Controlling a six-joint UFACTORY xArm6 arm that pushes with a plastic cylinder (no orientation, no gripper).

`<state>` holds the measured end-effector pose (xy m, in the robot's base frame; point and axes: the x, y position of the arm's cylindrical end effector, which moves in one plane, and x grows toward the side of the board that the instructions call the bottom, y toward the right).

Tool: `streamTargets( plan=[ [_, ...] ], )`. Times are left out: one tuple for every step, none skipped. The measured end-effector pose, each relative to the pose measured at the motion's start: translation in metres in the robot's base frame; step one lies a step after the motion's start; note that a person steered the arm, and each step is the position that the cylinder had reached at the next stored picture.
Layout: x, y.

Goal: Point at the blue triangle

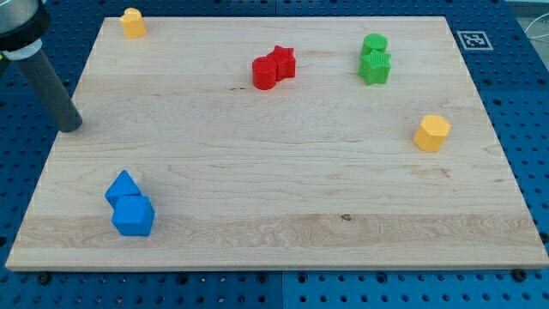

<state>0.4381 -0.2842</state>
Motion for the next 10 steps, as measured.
streamTargets(
  plan=[
    [0.007,0.000],
    [0.011,0.000],
    [0.016,0.000],
    [0.027,0.000],
    [0.056,-0.001],
    [0.072,-0.001],
    [0.087,0.008],
    [0.096,0.009],
    [0.097,0.009],
    [0.097,0.021]
  ],
)
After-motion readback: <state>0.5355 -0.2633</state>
